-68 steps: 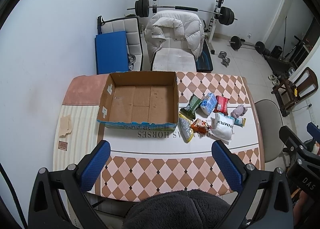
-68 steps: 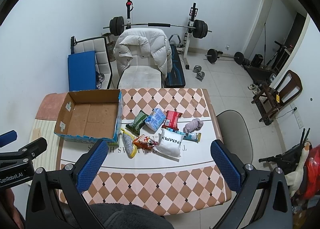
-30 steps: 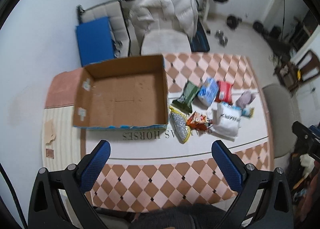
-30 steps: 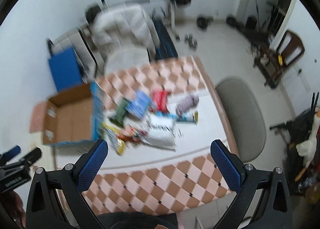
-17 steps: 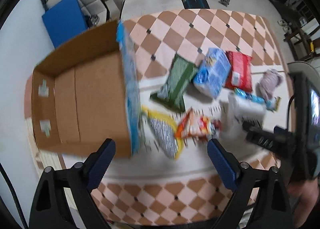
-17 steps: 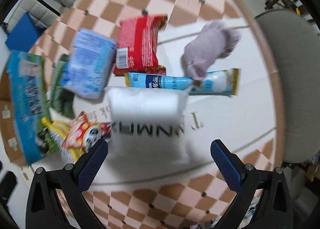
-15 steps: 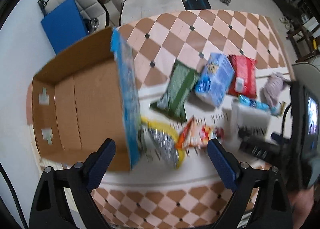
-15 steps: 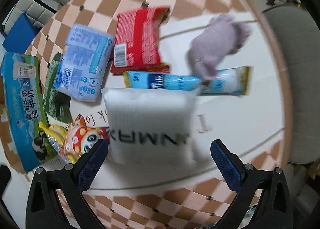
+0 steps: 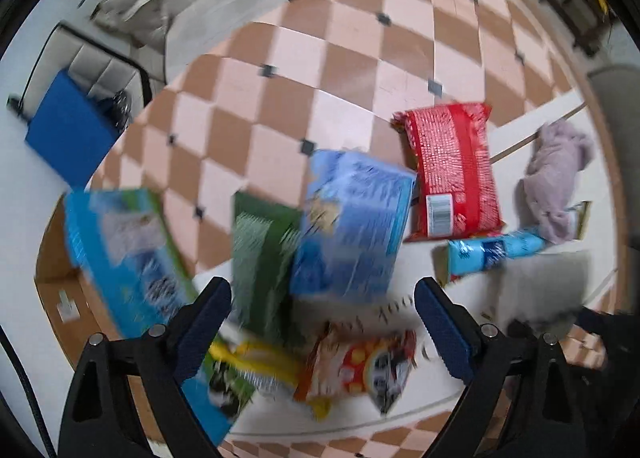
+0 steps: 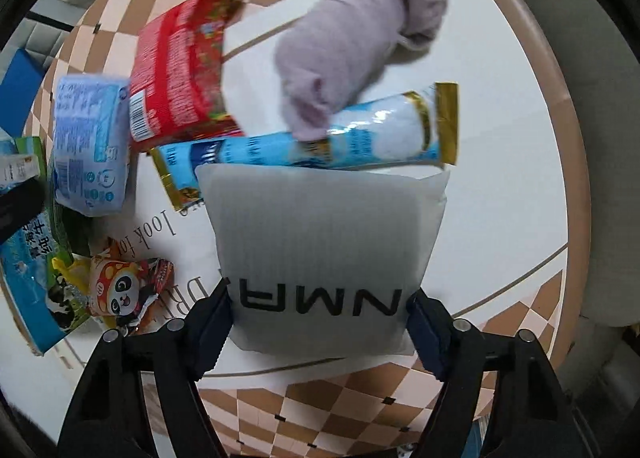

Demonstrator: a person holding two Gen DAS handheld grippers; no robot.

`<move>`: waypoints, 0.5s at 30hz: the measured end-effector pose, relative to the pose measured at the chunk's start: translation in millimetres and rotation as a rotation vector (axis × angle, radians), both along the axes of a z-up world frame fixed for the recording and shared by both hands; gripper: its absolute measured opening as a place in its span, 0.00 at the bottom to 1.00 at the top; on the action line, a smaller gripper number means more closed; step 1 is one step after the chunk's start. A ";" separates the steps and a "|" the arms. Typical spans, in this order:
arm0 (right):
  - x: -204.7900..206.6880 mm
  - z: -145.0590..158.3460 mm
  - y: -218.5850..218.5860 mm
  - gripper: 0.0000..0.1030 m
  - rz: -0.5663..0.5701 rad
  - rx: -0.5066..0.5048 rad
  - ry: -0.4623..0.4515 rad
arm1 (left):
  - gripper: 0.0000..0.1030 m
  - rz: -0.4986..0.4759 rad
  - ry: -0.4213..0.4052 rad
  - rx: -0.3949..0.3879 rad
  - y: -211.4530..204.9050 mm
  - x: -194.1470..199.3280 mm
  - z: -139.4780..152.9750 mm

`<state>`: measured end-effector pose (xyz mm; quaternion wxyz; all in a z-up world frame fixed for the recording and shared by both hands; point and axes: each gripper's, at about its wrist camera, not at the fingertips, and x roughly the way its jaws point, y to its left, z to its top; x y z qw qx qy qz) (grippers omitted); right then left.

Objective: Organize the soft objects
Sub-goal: 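Grasp the blue milk pack with left tool while right tool grasps white NMRX pouch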

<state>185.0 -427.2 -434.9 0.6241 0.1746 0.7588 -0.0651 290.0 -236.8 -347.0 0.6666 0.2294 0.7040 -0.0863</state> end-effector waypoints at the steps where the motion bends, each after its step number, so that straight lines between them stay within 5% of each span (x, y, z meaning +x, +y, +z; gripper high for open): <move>1: -1.1 -3.2 -3.3 0.79 -0.003 0.000 0.004 | 0.91 -0.023 0.018 0.020 -6.9 3.1 -12.4; 5: -2.0 -10.1 -2.8 0.82 -0.001 0.008 0.025 | 0.91 -0.071 0.055 0.085 -19.1 9.8 -45.3; 7: 8.3 -9.0 6.2 0.83 0.012 -0.003 0.041 | 0.53 -0.078 0.044 0.099 -18.9 9.9 -49.5; 10: 9.9 -14.1 11.0 0.82 0.024 -0.012 0.051 | 0.42 -0.054 0.044 0.078 -12.7 9.3 -42.3; 15: 7.5 -7.8 12.9 0.71 0.018 -0.001 0.012 | 0.39 0.058 0.051 -0.039 10.7 8.5 -12.0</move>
